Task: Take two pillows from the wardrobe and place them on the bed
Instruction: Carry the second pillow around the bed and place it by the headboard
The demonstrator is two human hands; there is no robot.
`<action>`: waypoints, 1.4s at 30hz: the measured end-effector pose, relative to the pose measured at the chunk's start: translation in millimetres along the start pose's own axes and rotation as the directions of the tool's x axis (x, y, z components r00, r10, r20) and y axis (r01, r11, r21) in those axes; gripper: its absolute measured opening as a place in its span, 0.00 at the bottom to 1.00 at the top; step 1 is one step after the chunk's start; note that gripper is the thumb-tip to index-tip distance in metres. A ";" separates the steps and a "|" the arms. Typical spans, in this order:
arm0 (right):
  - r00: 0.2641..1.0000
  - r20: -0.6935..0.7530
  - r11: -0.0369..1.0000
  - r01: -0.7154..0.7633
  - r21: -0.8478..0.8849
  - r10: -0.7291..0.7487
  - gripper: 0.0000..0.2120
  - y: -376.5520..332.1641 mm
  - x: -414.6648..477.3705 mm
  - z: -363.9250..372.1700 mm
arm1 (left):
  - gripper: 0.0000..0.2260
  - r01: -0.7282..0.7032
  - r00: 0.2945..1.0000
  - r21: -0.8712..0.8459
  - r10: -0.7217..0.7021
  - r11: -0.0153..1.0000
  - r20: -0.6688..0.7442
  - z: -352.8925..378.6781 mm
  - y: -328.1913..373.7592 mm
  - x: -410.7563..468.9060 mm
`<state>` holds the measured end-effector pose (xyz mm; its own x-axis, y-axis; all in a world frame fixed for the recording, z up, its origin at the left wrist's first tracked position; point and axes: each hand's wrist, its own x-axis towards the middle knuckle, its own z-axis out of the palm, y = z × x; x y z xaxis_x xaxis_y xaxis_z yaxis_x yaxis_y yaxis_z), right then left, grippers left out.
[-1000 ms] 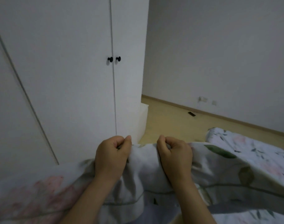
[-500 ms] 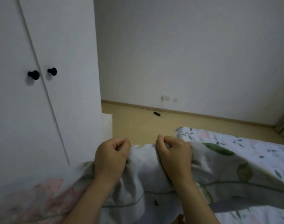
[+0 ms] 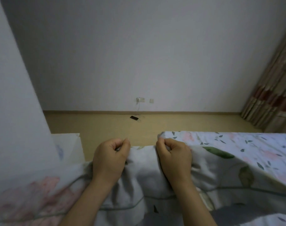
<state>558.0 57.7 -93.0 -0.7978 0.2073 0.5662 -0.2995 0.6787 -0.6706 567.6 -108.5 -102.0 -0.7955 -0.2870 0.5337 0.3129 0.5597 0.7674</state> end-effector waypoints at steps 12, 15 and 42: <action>1.000 -0.023 1.000 0.010 -0.020 -0.011 0.26 64.8 185.3 101.4 | 0.19 -0.031 0.999 -0.006 0.031 1.000 0.010 117.9 -53.6 179.2; 0.999 -0.041 0.999 0.000 -0.032 -0.001 0.26 79.6 228.5 146.3 | 0.20 -0.018 1.000 -0.026 0.019 1.000 0.013 144.1 -87.2 231.5; 0.970 -0.217 0.978 -0.141 -0.152 0.106 0.24 196.7 589.6 416.6 | 0.19 -0.108 0.976 -0.106 0.126 0.988 0.179 381.4 -265.3 641.7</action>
<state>-189.3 19.9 -90.9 -0.6922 0.4261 0.5824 -0.1009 0.7420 -0.6628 -223.8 -144.7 -98.7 -0.8296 -0.0705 0.5538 0.4504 0.5015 0.7387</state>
